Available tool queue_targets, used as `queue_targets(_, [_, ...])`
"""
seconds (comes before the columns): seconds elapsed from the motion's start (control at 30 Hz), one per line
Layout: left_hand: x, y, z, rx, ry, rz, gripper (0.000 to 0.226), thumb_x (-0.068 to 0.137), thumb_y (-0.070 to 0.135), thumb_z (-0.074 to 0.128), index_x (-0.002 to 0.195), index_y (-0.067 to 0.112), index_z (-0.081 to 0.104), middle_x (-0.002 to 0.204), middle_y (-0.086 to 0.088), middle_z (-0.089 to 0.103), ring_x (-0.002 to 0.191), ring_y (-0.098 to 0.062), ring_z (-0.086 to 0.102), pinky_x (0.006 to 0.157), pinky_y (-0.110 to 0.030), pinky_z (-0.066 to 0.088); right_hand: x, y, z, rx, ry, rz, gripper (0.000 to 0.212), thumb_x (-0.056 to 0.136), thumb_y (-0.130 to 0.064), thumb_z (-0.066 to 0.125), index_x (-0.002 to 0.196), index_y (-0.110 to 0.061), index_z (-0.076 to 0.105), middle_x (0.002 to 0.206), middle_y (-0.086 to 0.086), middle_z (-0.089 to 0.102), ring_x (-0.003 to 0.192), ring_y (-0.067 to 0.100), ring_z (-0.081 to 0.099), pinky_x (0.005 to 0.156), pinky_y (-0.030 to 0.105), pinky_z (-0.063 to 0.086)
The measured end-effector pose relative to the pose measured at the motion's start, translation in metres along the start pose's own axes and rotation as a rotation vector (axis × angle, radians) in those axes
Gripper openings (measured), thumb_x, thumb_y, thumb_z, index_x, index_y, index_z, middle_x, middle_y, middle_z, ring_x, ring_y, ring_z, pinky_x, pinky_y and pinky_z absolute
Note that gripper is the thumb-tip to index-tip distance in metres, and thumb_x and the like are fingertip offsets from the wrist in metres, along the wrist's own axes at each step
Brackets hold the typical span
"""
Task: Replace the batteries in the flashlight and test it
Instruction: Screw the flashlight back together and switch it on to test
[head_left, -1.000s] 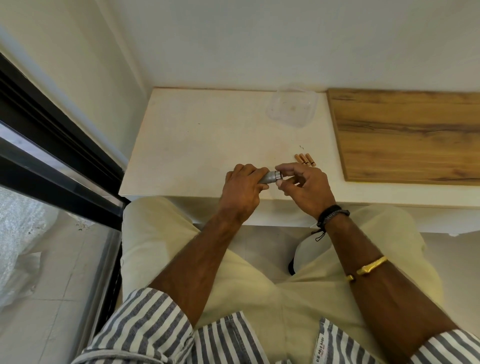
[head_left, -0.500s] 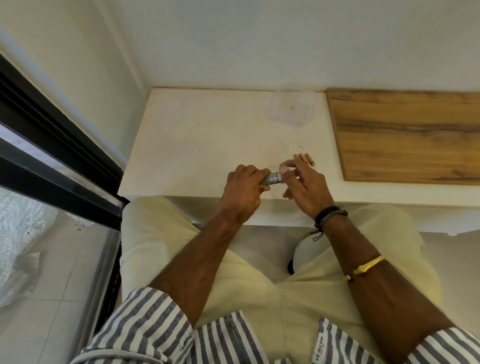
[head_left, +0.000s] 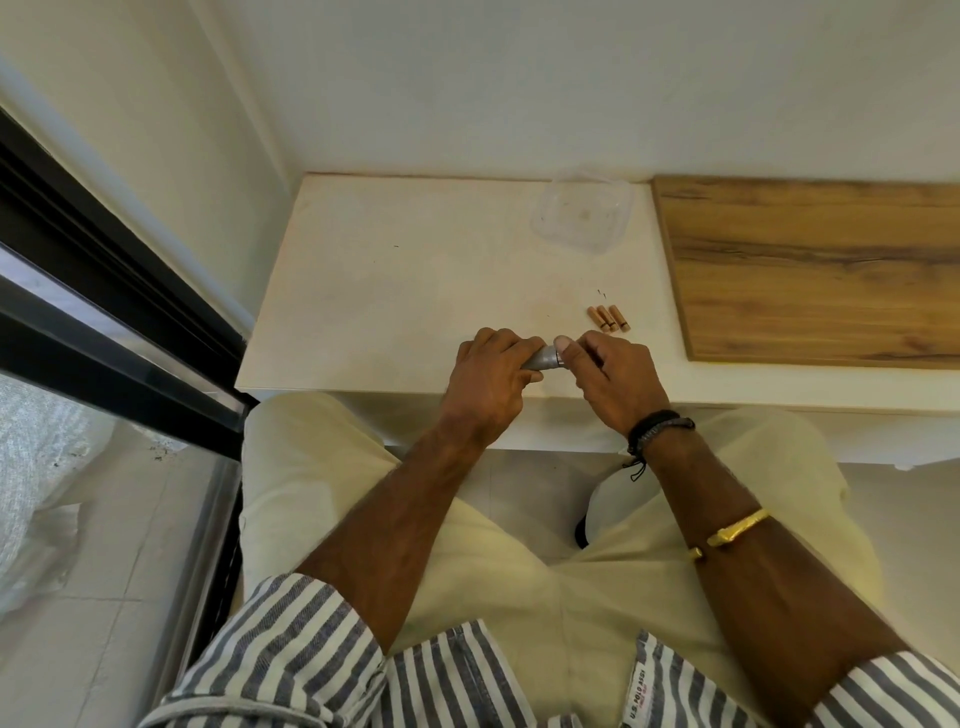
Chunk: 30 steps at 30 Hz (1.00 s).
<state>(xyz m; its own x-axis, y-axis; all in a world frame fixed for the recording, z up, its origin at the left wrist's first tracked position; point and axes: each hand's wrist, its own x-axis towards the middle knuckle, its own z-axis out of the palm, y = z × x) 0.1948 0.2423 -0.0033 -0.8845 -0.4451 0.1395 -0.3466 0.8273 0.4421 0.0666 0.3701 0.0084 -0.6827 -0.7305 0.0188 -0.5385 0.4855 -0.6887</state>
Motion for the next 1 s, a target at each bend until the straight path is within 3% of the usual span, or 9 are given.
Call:
queue_targets(0.17, [0.0015, 0.0012, -0.0013, -0.004, 0.005, -0.02, 0.033, 0.098, 0.025, 0.056, 0.13, 0.02, 0.058, 0.114, -0.004, 0.063, 0.105, -0.023, 0.05, 0.089, -0.035, 0.036, -0.0007, -0.0011, -0.0009, 0.139, -0.024, 0.032, 0.039, 0.102, -0.052, 0.047, 0.108, -0.018, 0.065, 0.083, -0.003, 0.072, 0.063, 0.012, 0.07, 0.068, 0.036, 0.063])
queue_targets(0.3, [0.002, 0.0001, -0.0022, -0.022, 0.007, -0.07, 0.034, 0.098, 0.025, 0.056, 0.132, 0.02, 0.057, 0.117, -0.005, 0.063, 0.108, -0.023, 0.049, 0.09, -0.034, 0.036, 0.0019, 0.0023, -0.0037, 0.171, -0.065, -0.101, 0.032, 0.093, -0.02, 0.072, 0.122, -0.03, 0.064, 0.108, -0.014, 0.066, 0.086, 0.004, 0.069, 0.078, 0.021, 0.058])
queue_targets(0.43, [0.0018, 0.0001, -0.0026, -0.017, 0.003, -0.069, 0.034, 0.098, 0.026, 0.056, 0.132, 0.021, 0.057, 0.116, -0.004, 0.062, 0.108, -0.023, 0.049, 0.09, -0.034, 0.035, 0.0017, 0.0033, -0.003, 0.167, -0.063, -0.094, 0.031, 0.093, -0.012, 0.071, 0.121, -0.025, 0.068, 0.104, -0.013, 0.068, 0.085, 0.008, 0.069, 0.079, 0.021, 0.055])
queue_targets(0.57, [0.0004, -0.0024, -0.0014, 0.001, 0.01, -0.05, 0.034, 0.098, 0.026, 0.056, 0.131, 0.021, 0.058, 0.116, -0.003, 0.063, 0.107, -0.022, 0.048, 0.089, -0.033, 0.035, 0.0017, 0.0053, 0.0, 0.148, -0.035, -0.088, 0.019, 0.098, -0.025, 0.066, 0.114, -0.016, 0.07, 0.083, -0.009, 0.069, 0.068, -0.005, 0.067, 0.065, 0.005, 0.049])
queue_targets(0.63, [0.0002, -0.0018, -0.0011, 0.009, 0.015, -0.03, 0.033, 0.097, 0.026, 0.058, 0.129, 0.021, 0.059, 0.114, -0.003, 0.063, 0.105, -0.022, 0.049, 0.088, -0.034, 0.036, 0.0013, 0.0044, 0.0003, 0.121, -0.025, -0.071, 0.024, 0.1, -0.034, 0.061, 0.107, -0.013, 0.071, 0.077, -0.007, 0.07, 0.065, 0.002, 0.068, 0.064, 0.012, 0.054])
queue_targets(0.77, [0.0001, -0.0019, -0.0003, 0.02, 0.016, 0.011, 0.032, 0.096, 0.025, 0.059, 0.128, 0.021, 0.06, 0.112, -0.004, 0.063, 0.103, -0.023, 0.05, 0.087, -0.035, 0.036, 0.0017, 0.0024, 0.0022, 0.002, 0.003, 0.003, 0.048, 0.104, -0.048, 0.047, 0.087, -0.009, 0.069, 0.069, 0.007, 0.069, 0.064, 0.026, 0.067, 0.068, 0.045, 0.059])
queue_targets(0.87, [-0.0001, -0.0021, 0.0014, 0.018, 0.021, 0.01, 0.032, 0.097, 0.024, 0.058, 0.129, 0.021, 0.059, 0.112, -0.004, 0.063, 0.102, -0.023, 0.05, 0.087, -0.035, 0.036, 0.0009, 0.0016, 0.0023, 0.063, 0.016, 0.011, 0.037, 0.105, -0.047, 0.044, 0.093, -0.018, 0.066, 0.074, -0.002, 0.07, 0.06, 0.014, 0.069, 0.069, 0.043, 0.061])
queue_targets(0.93, [0.0007, -0.0035, 0.0018, 0.002, 0.027, -0.015, 0.032, 0.097, 0.023, 0.058, 0.129, 0.02, 0.059, 0.112, -0.004, 0.063, 0.103, -0.023, 0.05, 0.087, -0.034, 0.036, 0.0005, 0.0011, 0.0009, 0.184, -0.025, -0.006, 0.023, 0.103, -0.042, 0.053, 0.116, -0.026, 0.064, 0.095, -0.006, 0.072, 0.069, 0.007, 0.072, 0.069, 0.032, 0.063])
queue_targets(1.0, [0.0008, -0.0052, 0.0022, -0.005, 0.025, -0.04, 0.033, 0.097, 0.023, 0.058, 0.13, 0.02, 0.058, 0.114, -0.004, 0.063, 0.105, -0.023, 0.05, 0.088, -0.034, 0.036, 0.0015, 0.0022, 0.0003, 0.194, -0.065, -0.06, 0.031, 0.097, -0.031, 0.066, 0.127, -0.033, 0.062, 0.107, -0.017, 0.067, 0.083, 0.004, 0.072, 0.074, 0.022, 0.059])
